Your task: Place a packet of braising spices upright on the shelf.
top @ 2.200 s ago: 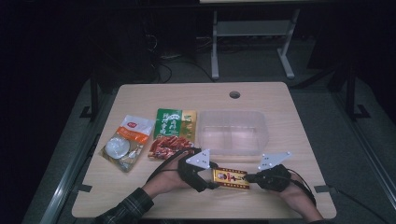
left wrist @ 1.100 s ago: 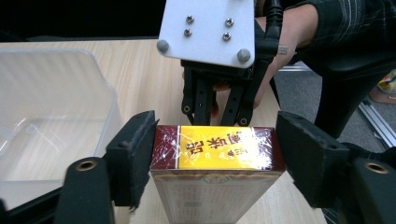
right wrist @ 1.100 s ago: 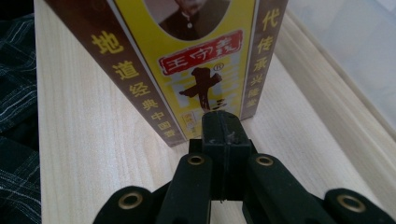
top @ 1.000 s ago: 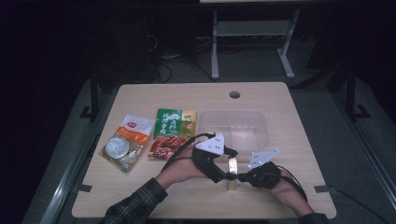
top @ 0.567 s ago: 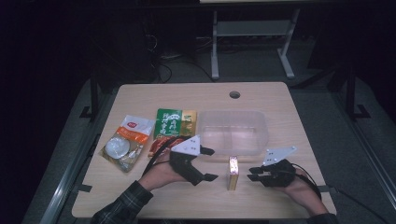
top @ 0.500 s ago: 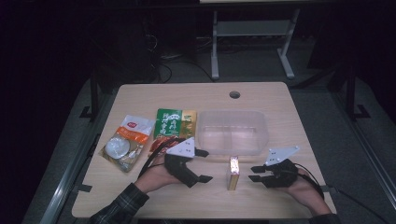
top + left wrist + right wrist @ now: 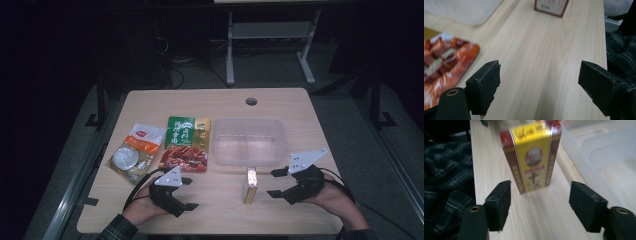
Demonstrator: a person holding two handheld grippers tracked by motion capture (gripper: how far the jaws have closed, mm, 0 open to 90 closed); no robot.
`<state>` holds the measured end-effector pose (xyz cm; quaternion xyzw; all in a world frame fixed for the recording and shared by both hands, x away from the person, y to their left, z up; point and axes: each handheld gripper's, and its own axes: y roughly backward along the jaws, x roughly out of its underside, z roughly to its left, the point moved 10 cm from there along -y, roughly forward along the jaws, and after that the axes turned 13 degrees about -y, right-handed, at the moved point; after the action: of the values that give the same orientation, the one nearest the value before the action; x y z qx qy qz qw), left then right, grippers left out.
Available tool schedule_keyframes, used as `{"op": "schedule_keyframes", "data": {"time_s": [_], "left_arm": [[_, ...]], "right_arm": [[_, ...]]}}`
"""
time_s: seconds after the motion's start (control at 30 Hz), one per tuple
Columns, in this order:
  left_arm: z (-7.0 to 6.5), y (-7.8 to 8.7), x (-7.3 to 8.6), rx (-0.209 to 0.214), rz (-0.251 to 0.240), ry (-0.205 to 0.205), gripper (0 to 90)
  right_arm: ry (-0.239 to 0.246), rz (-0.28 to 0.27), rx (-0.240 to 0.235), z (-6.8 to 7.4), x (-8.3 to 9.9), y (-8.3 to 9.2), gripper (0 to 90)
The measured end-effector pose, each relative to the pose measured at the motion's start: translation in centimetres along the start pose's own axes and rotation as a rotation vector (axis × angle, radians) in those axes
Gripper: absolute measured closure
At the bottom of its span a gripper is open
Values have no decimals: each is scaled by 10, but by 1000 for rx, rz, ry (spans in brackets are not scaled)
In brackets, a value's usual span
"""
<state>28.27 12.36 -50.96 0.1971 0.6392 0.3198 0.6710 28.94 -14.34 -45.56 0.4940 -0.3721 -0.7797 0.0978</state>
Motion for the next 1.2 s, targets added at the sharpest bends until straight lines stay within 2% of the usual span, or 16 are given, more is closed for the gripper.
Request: {"op": "schedule_keyframes", "data": {"time_s": [0.17, 0.33, 0.47, 0.6, 0.8, 0.83, 0.87, 1.0, 1.1, 1.2], "left_arm": [[2, 3, 12, -8, 25, 27, 174], [3, 2, 7, -16, 10, 14, 174], [-1, 0, 6, 1, 19, 9, 173], [0, 0, 5, -1, 10, 8, 173], [0, 0, 5, -2, 10, 14, 173], [0, 0, 5, -2, 9, 13, 173], [0, 0, 5, -2, 8, 11, 173], [-1, 1, 5, -3, 7, 19, 173], [-1, 2, 6, -9, 13, 12, 173], [-2, 5, 7, -14, 9, 22, 173]], "right_arm": [[48, -8, -4, 4, -18, 3, 269], [96, 3, -10, 12, -36, -2, 221], [126, 11, -25, 17, -46, -8, 206], [160, 13, -42, 19, -54, -16, 196], [200, 52, -63, 19, -54, -30, 176], [188, 64, -66, 21, -52, -32, 175], [205, 72, -68, 20, -51, -35, 176], [208, 98, -78, 18, -46, -44, 212], [220, 103, -86, 17, -45, -47, 259], [225, 110, -92, 17, -44, -47, 297]]}}
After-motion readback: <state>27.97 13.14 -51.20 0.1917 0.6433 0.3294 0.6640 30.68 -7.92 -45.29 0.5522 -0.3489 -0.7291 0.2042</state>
